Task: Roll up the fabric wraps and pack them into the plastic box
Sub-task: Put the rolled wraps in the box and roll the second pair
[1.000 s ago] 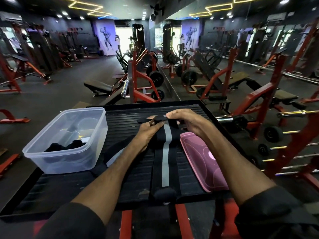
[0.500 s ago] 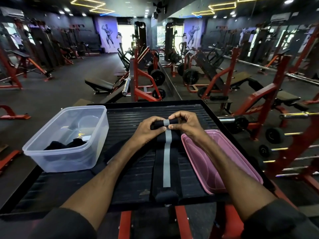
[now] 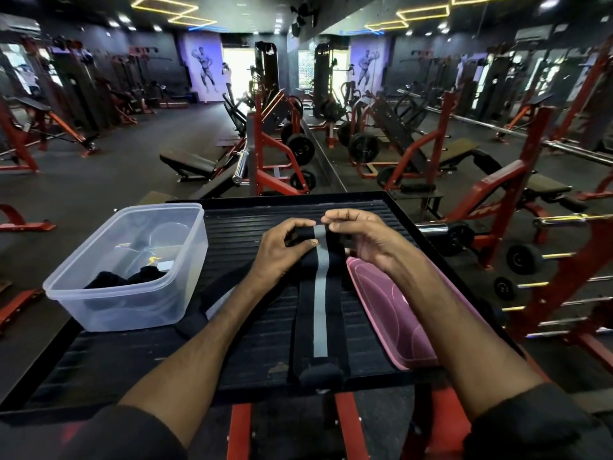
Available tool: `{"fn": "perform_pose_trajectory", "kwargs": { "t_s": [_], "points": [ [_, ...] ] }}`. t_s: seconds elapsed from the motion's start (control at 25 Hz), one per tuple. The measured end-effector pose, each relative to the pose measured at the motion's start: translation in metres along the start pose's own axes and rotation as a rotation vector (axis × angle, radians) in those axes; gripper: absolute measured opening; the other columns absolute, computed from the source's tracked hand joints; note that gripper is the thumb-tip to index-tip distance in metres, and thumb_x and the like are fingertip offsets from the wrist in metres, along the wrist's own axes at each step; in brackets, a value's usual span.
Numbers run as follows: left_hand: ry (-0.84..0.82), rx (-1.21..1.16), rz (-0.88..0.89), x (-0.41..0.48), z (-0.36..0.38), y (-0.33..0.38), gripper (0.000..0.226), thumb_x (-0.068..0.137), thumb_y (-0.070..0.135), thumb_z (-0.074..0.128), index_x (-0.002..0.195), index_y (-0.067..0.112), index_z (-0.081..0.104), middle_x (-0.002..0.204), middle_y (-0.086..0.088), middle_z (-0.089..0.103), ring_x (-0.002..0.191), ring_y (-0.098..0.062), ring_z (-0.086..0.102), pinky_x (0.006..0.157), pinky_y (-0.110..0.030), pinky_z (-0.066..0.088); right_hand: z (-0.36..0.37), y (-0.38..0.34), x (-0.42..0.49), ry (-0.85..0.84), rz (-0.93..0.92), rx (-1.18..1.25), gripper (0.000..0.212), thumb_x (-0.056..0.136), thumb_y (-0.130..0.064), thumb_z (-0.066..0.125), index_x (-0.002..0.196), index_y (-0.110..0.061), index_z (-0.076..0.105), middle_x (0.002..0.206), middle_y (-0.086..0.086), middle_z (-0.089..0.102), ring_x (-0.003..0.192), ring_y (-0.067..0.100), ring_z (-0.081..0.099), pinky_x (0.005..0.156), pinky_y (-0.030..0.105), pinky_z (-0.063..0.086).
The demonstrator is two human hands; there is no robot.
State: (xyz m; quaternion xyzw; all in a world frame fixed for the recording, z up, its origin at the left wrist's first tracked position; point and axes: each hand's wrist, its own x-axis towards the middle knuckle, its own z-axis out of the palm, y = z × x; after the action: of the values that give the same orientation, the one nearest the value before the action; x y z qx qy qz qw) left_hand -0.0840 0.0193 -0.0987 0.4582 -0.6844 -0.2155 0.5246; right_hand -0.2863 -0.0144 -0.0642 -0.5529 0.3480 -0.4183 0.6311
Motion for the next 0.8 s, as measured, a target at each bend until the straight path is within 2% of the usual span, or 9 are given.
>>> {"fn": "perform_pose_trajectory", "kwargs": {
  "t_s": [0.12, 0.2, 0.28, 0.4, 0.48, 0.56, 0.6, 0.72, 0.8],
  "points": [
    [0.006, 0.005, 0.046, -0.001, -0.001, 0.008, 0.034, 0.082, 0.007, 0.08, 0.116, 0.011, 0.072, 0.114, 0.004, 0.072, 0.11, -0.006, 0.067, 0.099, -0.022, 0.051, 0.004, 0.004, 0.002, 0.103, 0.012, -0.058, 0.013, 0.09, -0.021, 0.068, 0.101, -0.02, 0.074, 0.099, -0.002, 0.074, 0.092, 0.016, 0.066, 0.077, 0.034, 0.052],
    [0.02, 0.036, 0.088, -0.003, -0.002, 0.01, 0.034, 0.081, 0.005, 0.08, 0.113, 0.012, 0.073, 0.111, 0.007, 0.072, 0.108, -0.003, 0.066, 0.097, -0.018, 0.049, 0.007, 0.01, -0.002, 0.053, 0.048, -0.254, 0.024, 0.095, -0.041, 0.063, 0.106, -0.021, 0.071, 0.091, -0.006, 0.072, 0.087, 0.013, 0.065, 0.076, 0.033, 0.051],
    [0.035, 0.07, 0.104, -0.006, -0.004, 0.01, 0.035, 0.079, 0.003, 0.08, 0.11, 0.016, 0.073, 0.11, 0.007, 0.072, 0.107, -0.003, 0.066, 0.097, -0.019, 0.049, 0.007, 0.014, -0.008, -0.027, 0.066, -0.382, 0.031, 0.1, -0.05, 0.054, 0.107, -0.022, 0.065, 0.085, -0.008, 0.067, 0.079, 0.009, 0.061, 0.07, 0.028, 0.05],
    [-0.015, 0.019, 0.021, -0.006, -0.006, 0.007, 0.04, 0.079, -0.001, 0.078, 0.109, 0.024, 0.07, 0.114, 0.006, 0.071, 0.111, -0.006, 0.065, 0.1, -0.023, 0.049, 0.004, 0.02, -0.012, -0.008, -0.036, -0.416, 0.029, 0.101, -0.042, 0.057, 0.118, -0.019, 0.064, 0.098, -0.002, 0.066, 0.087, 0.016, 0.06, 0.074, 0.034, 0.049],
    [-0.114, -0.141, -0.092, -0.008, -0.007, 0.009, 0.041, 0.083, -0.001, 0.075, 0.113, 0.026, 0.066, 0.118, 0.007, 0.068, 0.111, -0.005, 0.064, 0.097, -0.021, 0.049, 0.004, 0.023, -0.015, -0.009, -0.117, -0.334, 0.028, 0.1, -0.033, 0.062, 0.123, -0.017, 0.064, 0.107, 0.003, 0.068, 0.095, 0.02, 0.062, 0.079, 0.04, 0.047],
    [-0.201, -0.324, -0.282, -0.012, -0.006, 0.014, 0.039, 0.09, 0.014, 0.073, 0.124, 0.029, 0.06, 0.126, 0.006, 0.065, 0.11, -0.006, 0.064, 0.088, -0.021, 0.05, 0.003, 0.025, -0.018, -0.017, -0.146, -0.292, 0.029, 0.099, -0.027, 0.064, 0.126, -0.016, 0.063, 0.109, 0.001, 0.07, 0.098, 0.019, 0.065, 0.082, 0.04, 0.048],
    [-0.232, -0.362, -0.372, -0.014, -0.004, 0.015, 0.042, 0.092, 0.024, 0.071, 0.131, 0.03, 0.055, 0.133, 0.003, 0.062, 0.114, -0.01, 0.063, 0.087, -0.024, 0.05, 0.005, 0.026, -0.02, -0.025, -0.161, -0.297, 0.029, 0.099, -0.024, 0.063, 0.127, -0.015, 0.062, 0.108, -0.002, 0.07, 0.098, 0.015, 0.066, 0.082, 0.035, 0.05],
    [-0.295, -0.274, -0.434, -0.016, 0.005, 0.018, 0.066, 0.088, 0.043, 0.07, 0.142, 0.031, 0.035, 0.147, -0.006, 0.051, 0.133, -0.019, 0.052, 0.107, -0.034, 0.044, 0.012, 0.029, -0.026, -0.023, -0.185, -0.302, 0.028, 0.103, -0.019, 0.056, 0.131, -0.013, 0.058, 0.109, -0.005, 0.065, 0.095, 0.002, 0.065, 0.078, 0.019, 0.05],
    [-0.313, -0.226, -0.419, -0.019, 0.007, 0.023, 0.064, 0.095, 0.039, 0.065, 0.146, 0.027, 0.028, 0.15, -0.008, 0.045, 0.137, -0.02, 0.047, 0.116, -0.037, 0.038, 0.012, 0.03, -0.029, -0.043, -0.188, -0.325, 0.029, 0.104, -0.019, 0.054, 0.132, -0.014, 0.056, 0.111, -0.006, 0.061, 0.092, -0.005, 0.062, 0.078, 0.016, 0.048]
  ]
}}
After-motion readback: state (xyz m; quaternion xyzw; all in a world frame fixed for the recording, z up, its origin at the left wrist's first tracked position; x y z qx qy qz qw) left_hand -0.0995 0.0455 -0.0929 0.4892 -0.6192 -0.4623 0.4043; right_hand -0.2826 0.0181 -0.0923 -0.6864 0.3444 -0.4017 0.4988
